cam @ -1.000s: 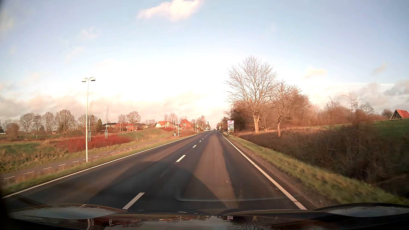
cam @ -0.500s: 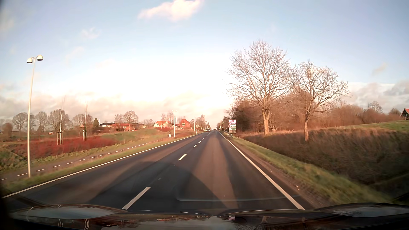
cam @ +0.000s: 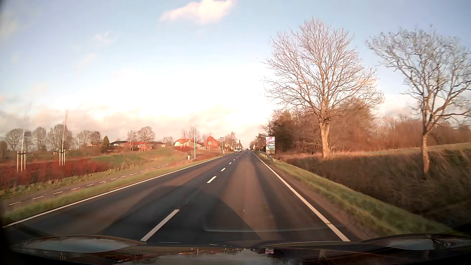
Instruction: Follow the waypoints while adhering to traffic rules and regulations
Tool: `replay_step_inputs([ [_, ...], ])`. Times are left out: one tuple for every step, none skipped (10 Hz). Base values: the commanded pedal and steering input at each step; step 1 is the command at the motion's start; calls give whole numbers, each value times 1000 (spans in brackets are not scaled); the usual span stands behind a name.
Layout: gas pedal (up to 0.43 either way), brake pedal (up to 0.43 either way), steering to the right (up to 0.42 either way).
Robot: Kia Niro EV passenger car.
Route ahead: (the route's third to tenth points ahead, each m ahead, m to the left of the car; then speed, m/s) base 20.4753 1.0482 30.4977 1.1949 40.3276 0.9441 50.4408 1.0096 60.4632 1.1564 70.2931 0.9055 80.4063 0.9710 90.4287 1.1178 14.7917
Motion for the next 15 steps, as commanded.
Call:
replay_step_inputs([
  [177,0,-1],
  [177,0,-1],
  [177,0,-2],
  [177,0,-2],
  [177,0,-1],
  [177,0,-1],
  [177,0,-1],
  [177,0,-1],
  [177,0,-1],
  [169,0,-1],
  [169,0,-1],
  [169,0,1],
  [169,0,5],
  [169,0,6],
  [169,0,6],
])
